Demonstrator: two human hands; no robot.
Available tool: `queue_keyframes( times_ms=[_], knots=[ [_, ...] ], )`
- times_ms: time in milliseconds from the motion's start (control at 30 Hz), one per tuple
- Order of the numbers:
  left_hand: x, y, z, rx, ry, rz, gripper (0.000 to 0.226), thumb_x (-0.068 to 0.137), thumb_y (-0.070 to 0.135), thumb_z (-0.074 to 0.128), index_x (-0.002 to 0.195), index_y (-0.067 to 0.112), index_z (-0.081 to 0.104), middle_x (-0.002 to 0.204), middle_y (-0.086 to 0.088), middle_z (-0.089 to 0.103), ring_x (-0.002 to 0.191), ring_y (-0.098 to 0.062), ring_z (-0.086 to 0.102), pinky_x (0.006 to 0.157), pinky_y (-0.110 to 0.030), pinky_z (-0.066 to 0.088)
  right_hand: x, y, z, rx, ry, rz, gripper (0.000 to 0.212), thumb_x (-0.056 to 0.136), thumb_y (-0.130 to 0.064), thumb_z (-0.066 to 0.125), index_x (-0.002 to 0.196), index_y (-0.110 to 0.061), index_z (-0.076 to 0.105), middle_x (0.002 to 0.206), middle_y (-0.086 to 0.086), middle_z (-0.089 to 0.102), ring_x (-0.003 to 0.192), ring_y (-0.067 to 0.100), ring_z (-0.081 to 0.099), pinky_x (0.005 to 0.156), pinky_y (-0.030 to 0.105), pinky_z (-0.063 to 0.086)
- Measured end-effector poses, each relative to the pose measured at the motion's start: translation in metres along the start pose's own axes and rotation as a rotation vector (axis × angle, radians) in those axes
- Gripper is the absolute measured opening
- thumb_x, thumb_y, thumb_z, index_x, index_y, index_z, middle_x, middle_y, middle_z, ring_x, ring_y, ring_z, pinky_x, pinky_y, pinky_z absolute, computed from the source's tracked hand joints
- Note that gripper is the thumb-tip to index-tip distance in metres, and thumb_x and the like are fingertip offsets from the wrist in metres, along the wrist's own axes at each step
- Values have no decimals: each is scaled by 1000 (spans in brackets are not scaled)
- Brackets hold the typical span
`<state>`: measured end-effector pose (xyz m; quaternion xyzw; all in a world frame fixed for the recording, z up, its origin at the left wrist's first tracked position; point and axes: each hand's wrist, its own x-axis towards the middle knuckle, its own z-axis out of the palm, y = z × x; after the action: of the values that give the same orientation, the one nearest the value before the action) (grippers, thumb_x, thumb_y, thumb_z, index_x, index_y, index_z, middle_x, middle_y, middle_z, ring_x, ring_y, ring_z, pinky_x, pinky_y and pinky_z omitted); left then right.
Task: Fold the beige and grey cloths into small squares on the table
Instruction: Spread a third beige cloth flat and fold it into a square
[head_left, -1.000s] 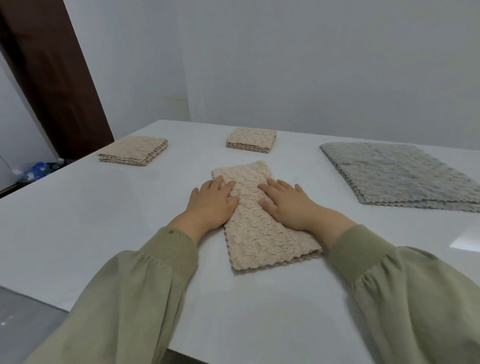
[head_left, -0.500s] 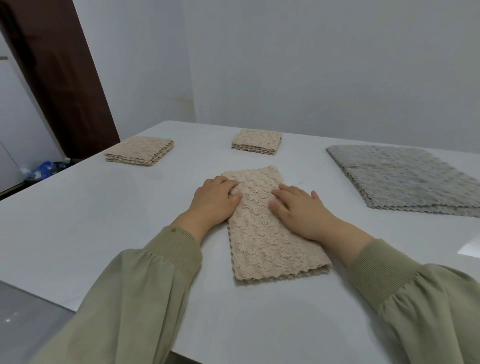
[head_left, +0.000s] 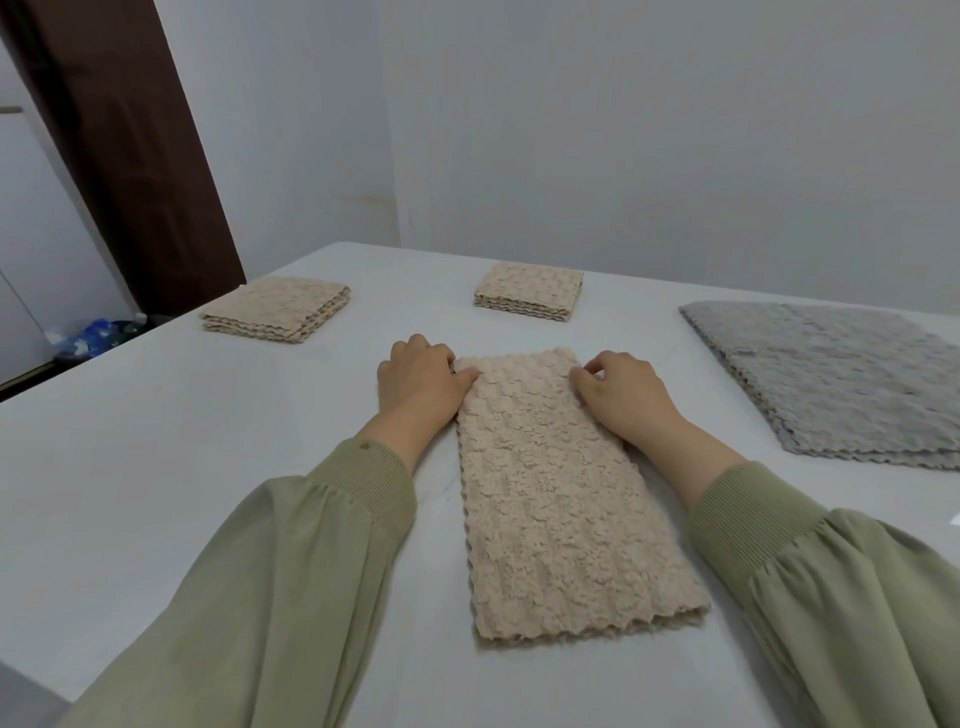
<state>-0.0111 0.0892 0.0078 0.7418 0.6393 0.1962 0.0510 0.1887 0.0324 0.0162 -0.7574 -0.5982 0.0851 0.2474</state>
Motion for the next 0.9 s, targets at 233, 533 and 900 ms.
queue_keyframes(
  times_ms=[233, 533, 900],
  knots=[
    [7, -3, 4, -53, 19, 15, 42, 92, 51, 48, 120, 22, 58, 123, -4, 51, 119, -23, 40, 95, -37, 34, 16, -12, 5, 102, -60, 26, 18, 85, -31, 56, 89, -14, 59, 90, 1, 60, 92, 24, 55, 79, 34, 44],
    [-5, -4, -5, -586, -87, -11, 60, 89, 49, 56, 139, 21, 39, 123, -1, 58, 112, -20, 55, 99, -42, 42, 5, -12, -13, 1179, -196, 77, 19, 86, 10, 53, 83, -9, 53, 51, 2, 58, 41, 9, 54, 39, 17, 41],
    [-9, 9, -11, -1350, -255, -286, 71, 79, -2, 70, 141, 8, 37, 107, -13, 68, 90, -22, 68, 78, -34, 55, 4, -6, -10, 1106, -3, 116, 9, 79, 3, 68, 86, -4, 67, 60, 0, 68, 52, 6, 63, 51, 19, 50]
  ],
)
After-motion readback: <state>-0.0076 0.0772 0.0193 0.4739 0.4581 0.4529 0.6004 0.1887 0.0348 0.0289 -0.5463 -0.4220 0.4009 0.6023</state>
